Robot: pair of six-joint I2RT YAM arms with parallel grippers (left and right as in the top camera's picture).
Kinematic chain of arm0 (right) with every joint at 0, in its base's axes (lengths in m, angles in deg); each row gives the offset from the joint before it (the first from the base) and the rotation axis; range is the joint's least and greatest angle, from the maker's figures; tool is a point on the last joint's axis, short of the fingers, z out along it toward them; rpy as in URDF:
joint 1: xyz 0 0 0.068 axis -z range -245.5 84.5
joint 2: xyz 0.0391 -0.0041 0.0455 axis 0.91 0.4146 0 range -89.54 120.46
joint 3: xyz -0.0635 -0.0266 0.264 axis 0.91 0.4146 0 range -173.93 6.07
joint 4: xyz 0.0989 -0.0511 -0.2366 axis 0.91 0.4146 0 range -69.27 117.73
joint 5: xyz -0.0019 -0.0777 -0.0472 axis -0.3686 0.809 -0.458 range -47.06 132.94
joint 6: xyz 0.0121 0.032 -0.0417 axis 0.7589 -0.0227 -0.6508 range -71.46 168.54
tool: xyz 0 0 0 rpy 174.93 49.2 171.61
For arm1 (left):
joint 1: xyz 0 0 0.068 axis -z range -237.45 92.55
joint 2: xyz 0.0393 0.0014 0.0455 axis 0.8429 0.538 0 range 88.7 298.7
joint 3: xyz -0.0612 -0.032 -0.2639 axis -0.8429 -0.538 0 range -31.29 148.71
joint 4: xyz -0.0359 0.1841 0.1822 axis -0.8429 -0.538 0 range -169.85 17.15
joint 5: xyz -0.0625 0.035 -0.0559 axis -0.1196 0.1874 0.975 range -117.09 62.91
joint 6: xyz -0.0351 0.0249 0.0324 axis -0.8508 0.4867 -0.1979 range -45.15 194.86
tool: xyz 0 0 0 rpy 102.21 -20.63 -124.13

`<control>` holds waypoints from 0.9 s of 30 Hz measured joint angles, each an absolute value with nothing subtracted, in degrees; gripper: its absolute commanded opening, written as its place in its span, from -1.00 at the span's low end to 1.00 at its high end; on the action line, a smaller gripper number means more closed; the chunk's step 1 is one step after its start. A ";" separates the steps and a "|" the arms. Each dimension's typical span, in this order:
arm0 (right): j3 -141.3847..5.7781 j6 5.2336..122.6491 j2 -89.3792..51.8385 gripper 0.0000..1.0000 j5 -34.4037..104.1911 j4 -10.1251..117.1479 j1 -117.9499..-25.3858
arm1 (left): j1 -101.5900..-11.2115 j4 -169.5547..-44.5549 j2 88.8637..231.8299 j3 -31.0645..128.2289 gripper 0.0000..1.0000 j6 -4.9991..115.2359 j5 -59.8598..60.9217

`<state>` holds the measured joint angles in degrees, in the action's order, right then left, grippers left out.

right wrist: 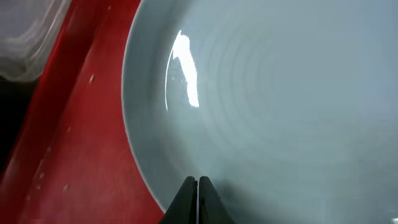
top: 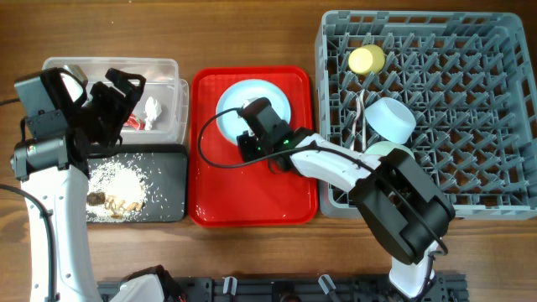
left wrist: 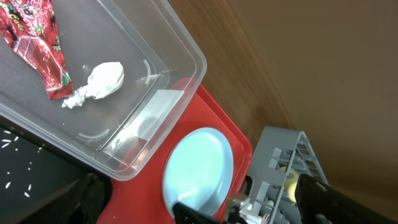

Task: Sort waste into correct bins and load items into the dishwasher rack
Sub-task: 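Swing the right gripper left to the light-blue plate on the red tray, then grip the light-blue plate edge with the right gripper and lift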

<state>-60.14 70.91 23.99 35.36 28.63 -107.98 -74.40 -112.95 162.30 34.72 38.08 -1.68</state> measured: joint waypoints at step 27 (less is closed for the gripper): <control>-60.19 65.86 19.29 -0.47 32.11 27.64 -115.31 | -74.40 -112.95 162.30 34.72 1.00 38.08 -1.68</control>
<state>-60.19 65.86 19.29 32.11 27.64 -115.31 -74.40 -112.95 162.30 34.72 38.08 -1.68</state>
